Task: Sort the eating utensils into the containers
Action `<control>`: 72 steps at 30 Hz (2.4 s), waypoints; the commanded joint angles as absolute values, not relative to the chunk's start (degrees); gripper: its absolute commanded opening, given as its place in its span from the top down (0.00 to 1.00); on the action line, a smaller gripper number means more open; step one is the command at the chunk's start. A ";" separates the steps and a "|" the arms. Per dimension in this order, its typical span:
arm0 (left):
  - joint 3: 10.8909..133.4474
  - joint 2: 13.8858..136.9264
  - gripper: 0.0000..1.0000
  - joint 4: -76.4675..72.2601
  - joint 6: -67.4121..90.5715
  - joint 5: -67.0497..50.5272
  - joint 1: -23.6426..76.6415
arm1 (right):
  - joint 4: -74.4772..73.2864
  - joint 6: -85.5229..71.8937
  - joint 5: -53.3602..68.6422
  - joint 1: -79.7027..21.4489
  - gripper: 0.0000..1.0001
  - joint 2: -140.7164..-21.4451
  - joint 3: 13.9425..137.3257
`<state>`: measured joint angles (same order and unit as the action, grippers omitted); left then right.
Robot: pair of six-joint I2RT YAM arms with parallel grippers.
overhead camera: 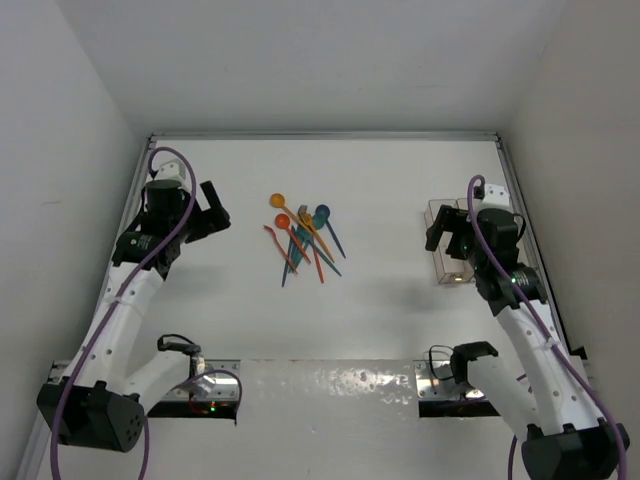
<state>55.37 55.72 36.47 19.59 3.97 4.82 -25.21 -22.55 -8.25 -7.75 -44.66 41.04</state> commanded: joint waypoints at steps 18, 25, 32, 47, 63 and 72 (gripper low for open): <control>58.71 75.66 0.39 30.25 32.42 7.83 19.42 | -28.21 -24.52 -3.08 -7.91 0.37 -52.29 43.24; 61.43 89.11 0.50 25.93 35.07 7.91 20.21 | -28.56 -24.96 -0.97 -8.00 0.35 -52.91 43.51; 65.65 98.08 0.56 24.70 36.47 6.68 20.48 | -28.83 -24.96 -1.14 -8.09 0.35 -52.47 42.54; 69.79 108.19 0.70 25.92 39.11 9.22 22.59 | -27.95 -25.40 -0.44 -8.09 0.34 -52.21 41.04; 71.19 99.51 1.00 25.50 38.93 9.06 23.11 | -28.74 -25.31 4.22 -13.78 0.35 -55.72 46.05; 62.23 85.26 1.00 3.27 42.97 -10.36 25.57 | -23.47 -29.26 6.85 -27.68 0.33 -63.80 52.99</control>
<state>65.08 87.79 13.91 40.66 -2.24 23.97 -27.46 -26.70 4.43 -26.02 -62.43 50.13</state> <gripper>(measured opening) 0.035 0.672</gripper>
